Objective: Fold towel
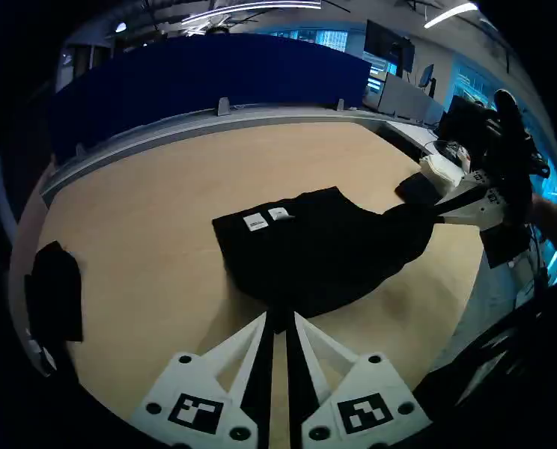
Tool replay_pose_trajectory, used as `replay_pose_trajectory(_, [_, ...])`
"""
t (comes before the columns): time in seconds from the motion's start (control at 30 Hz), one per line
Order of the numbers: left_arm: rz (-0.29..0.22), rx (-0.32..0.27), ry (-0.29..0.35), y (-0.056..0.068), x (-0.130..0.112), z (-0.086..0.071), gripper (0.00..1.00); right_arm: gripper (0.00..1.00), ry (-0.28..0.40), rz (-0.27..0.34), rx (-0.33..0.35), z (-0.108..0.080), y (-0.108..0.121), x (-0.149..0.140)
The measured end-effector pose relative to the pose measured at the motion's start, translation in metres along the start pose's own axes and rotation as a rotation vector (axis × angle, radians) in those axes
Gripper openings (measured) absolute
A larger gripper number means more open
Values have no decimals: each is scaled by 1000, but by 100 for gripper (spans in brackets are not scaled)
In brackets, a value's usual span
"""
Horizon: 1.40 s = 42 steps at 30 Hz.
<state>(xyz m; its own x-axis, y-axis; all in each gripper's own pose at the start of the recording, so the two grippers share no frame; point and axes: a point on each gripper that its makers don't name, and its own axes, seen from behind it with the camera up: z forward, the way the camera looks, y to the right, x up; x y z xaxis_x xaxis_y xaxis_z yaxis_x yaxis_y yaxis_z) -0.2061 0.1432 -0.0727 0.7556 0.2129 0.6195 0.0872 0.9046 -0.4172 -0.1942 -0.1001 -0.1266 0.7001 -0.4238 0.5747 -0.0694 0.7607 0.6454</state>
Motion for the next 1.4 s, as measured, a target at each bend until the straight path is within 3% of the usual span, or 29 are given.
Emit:
replay_pose_trajectory(0.3, [-38,-5,2,5,-4,-3,11,16,-23,4,6,-5,-2,-5])
replay_pose_trajectory(0.67, [-60,11,14,-6,10,13,11,16,-50,-37,-2,10,12,6])
replay_pose_trajectory(0.9, [-73,31,30,-25,27,37,11,16,-61,-52,-22,30,35,19])
replay_pose_trajectory(1.1, [-66,48,34,-40,43,61,11,16,-67,-25,-32,52,54,28])
replay_pose_trajectory(1.4, [-60,51,5,-56,44,92,11,16,-93,11,-39,79,73,25])
